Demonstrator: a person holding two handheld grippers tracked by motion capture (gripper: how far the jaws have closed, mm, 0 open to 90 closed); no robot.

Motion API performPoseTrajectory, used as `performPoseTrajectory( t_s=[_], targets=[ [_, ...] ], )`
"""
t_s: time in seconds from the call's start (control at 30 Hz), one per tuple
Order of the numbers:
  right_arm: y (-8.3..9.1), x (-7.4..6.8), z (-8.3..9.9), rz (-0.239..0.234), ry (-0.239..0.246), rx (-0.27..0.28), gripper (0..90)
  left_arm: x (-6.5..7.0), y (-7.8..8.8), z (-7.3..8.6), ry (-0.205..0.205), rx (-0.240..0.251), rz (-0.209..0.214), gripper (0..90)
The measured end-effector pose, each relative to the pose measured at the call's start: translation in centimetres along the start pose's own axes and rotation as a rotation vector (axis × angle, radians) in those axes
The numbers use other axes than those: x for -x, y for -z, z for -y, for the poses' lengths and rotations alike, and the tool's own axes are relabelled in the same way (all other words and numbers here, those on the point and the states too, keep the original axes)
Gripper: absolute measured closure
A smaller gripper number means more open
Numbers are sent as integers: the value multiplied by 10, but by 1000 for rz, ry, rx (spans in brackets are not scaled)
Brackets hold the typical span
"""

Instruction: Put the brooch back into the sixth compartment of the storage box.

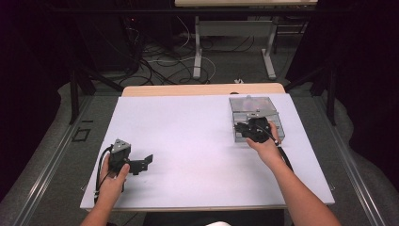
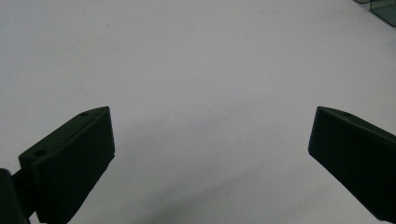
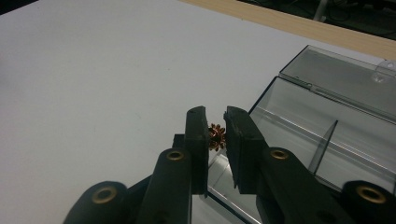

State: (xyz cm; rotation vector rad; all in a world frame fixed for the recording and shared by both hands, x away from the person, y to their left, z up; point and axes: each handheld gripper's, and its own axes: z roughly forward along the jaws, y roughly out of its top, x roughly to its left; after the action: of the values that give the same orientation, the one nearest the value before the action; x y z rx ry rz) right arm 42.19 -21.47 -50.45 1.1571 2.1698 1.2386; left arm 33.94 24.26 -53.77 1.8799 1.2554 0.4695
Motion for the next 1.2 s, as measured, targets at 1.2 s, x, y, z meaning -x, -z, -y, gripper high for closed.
performPoseTrajectory(
  t_s=[1.2],
  targets=[
    [34,45,14,105,-58,10,795,0,-2,0,1,-9,0,6]
  ],
)
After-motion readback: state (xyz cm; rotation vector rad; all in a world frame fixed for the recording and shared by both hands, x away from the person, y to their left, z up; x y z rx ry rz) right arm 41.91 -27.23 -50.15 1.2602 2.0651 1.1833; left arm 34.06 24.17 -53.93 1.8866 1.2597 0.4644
